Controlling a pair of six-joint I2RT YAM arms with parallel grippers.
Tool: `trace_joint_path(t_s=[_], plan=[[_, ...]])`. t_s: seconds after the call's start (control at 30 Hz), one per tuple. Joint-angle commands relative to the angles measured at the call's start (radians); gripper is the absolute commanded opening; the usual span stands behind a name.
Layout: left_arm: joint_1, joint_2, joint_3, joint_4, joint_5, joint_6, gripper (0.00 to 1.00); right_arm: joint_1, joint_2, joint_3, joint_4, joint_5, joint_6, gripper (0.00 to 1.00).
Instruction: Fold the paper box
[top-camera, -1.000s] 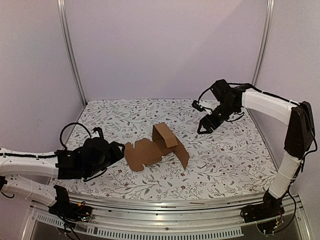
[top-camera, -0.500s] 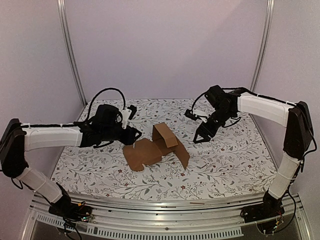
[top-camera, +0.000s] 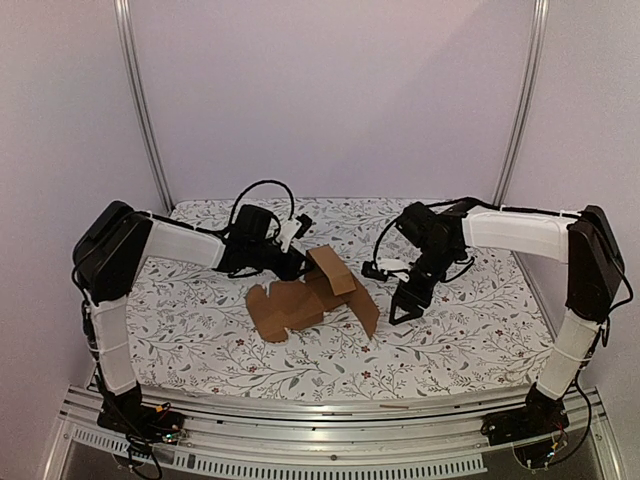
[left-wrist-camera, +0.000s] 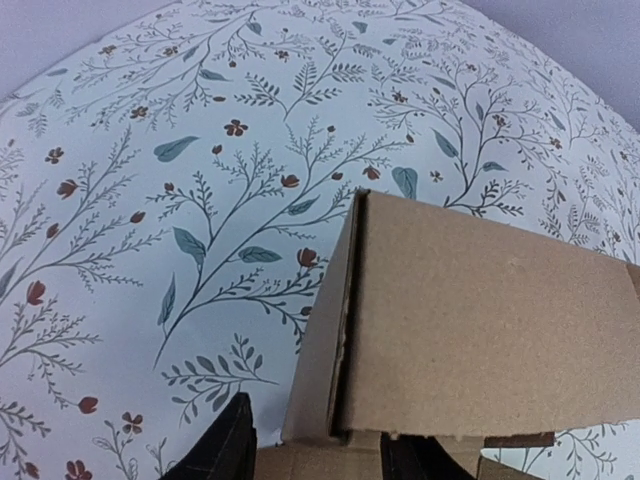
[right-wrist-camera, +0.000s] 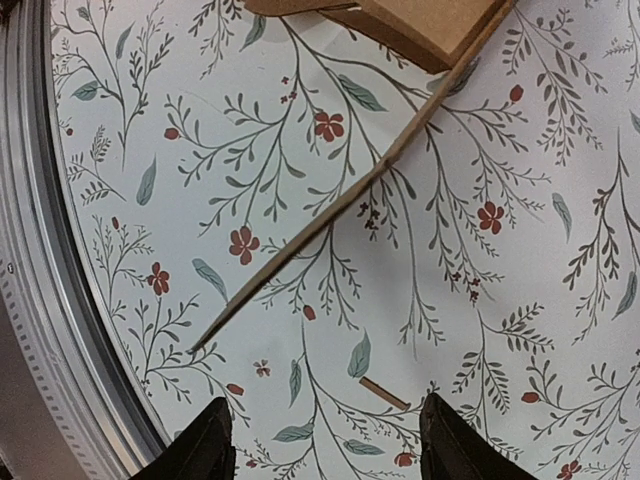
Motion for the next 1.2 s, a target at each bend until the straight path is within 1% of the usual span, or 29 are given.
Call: trace_joint_path(t_s=[0.0, 0.07, 0.2, 0.27, 0.37, 0.43, 0.5, 0.73, 0.77, 0.8, 0.9, 0.97, 1.0, 1.03, 1.07, 1.13, 1.17], plan=[[0.027, 0.060, 0.073, 0.032, 0.097, -0.022, 0.40, 0.010, -0.024, -0.011, -0.004, -0.008, -0.018, 0.62], [0.028, 0.063, 0.068, 0.045, 0.108, -0.031, 0.39, 0.010, -0.024, -0.013, -0.003, -0.015, -0.018, 0.61], [0.028, 0.038, -0.006, 0.135, 0.131, -0.052, 0.35, 0.014, -0.003, 0.001, 0.007, -0.009, -0.001, 0.62], [0.025, 0.019, -0.040, 0.162, 0.150, -0.091, 0.32, 0.020, 0.026, 0.029, 0.008, -0.011, 0.019, 0.60], [0.011, -0.028, -0.129, 0.247, 0.149, -0.147, 0.28, 0.053, 0.073, 0.080, 0.008, -0.004, 0.034, 0.58], [-0.009, -0.074, -0.197, 0.293, 0.127, -0.178, 0.27, 0.083, 0.099, 0.112, 0.008, 0.017, 0.032, 0.57], [-0.043, -0.124, -0.266, 0.322, 0.069, -0.205, 0.26, 0.103, 0.122, 0.139, 0.009, 0.025, 0.026, 0.56], [-0.194, -0.299, -0.486, 0.325, -0.121, -0.316, 0.25, 0.113, 0.180, 0.197, 0.014, 0.036, 0.049, 0.55], [-0.215, -0.337, -0.512, 0.313, -0.150, -0.337, 0.26, 0.112, 0.184, 0.201, 0.014, 0.042, 0.049, 0.55], [-0.230, -0.369, -0.531, 0.264, -0.189, -0.366, 0.27, 0.112, 0.187, 0.203, 0.015, 0.051, 0.048, 0.55], [-0.274, -0.502, -0.526, 0.000, -0.314, -0.403, 0.39, 0.113, 0.182, 0.196, 0.012, 0.081, 0.046, 0.55], [-0.288, -0.601, -0.506, -0.221, -0.405, -0.430, 0.44, 0.112, 0.164, 0.181, 0.012, 0.099, 0.042, 0.55], [-0.288, -0.647, -0.493, -0.284, -0.430, -0.460, 0.46, 0.113, 0.155, 0.174, 0.012, 0.107, 0.038, 0.55], [-0.290, -0.691, -0.485, -0.320, -0.444, -0.495, 0.48, 0.112, 0.145, 0.168, 0.012, 0.114, 0.037, 0.56], [-0.292, -0.728, -0.484, -0.328, -0.447, -0.560, 0.50, 0.112, 0.130, 0.163, 0.012, 0.121, 0.036, 0.56], [-0.305, -0.770, -0.491, -0.286, -0.431, -0.685, 0.51, 0.111, 0.111, 0.155, 0.011, 0.136, 0.037, 0.56], [-0.319, -0.771, -0.488, -0.258, -0.401, -0.713, 0.51, 0.111, 0.097, 0.153, 0.010, 0.149, 0.039, 0.56]])
